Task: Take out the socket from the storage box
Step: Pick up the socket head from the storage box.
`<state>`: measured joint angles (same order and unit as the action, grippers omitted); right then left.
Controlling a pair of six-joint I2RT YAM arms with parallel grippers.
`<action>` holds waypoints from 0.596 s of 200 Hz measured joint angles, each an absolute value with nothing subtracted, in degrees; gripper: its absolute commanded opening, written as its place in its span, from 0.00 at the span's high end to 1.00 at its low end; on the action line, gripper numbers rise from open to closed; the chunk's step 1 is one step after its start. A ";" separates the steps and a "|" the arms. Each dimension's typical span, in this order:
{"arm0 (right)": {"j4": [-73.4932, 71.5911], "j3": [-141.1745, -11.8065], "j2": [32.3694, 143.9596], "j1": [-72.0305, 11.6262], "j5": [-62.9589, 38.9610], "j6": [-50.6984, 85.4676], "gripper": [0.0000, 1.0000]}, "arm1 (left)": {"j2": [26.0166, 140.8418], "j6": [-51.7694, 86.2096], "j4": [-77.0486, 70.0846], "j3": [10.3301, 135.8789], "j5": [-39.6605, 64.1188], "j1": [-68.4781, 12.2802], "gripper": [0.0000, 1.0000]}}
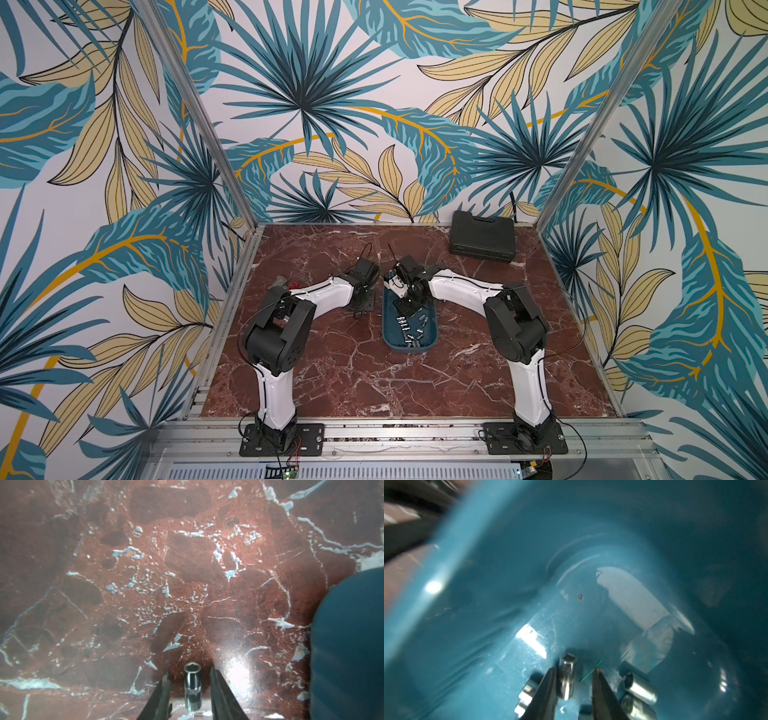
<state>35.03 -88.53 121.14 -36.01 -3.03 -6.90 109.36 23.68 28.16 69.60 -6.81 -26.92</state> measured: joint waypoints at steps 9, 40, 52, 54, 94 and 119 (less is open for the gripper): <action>34.54 -88.36 121.10 -36.12 -2.79 -7.14 0.72 | 109.32 23.68 28.23 69.58 -6.83 -26.92 0.65; 33.67 -87.99 121.08 -36.34 -2.39 -7.42 0.78 | 109.21 23.79 28.23 69.45 -6.83 -26.81 0.65; 33.52 -88.01 121.08 -36.42 -2.37 -7.33 0.82 | 109.19 23.83 28.23 69.45 -6.83 -26.79 0.65; 33.50 -88.01 121.08 -36.45 -2.39 -7.29 0.82 | 109.19 23.86 28.23 69.45 -6.83 -26.79 0.65; 33.41 -88.01 121.08 -36.53 -2.72 -6.11 0.88 | 109.16 23.86 28.32 69.45 -6.83 -26.79 0.65; 33.36 -87.99 120.66 -36.51 -3.40 -4.84 0.89 | 108.92 23.81 28.49 69.25 -6.70 -26.76 0.62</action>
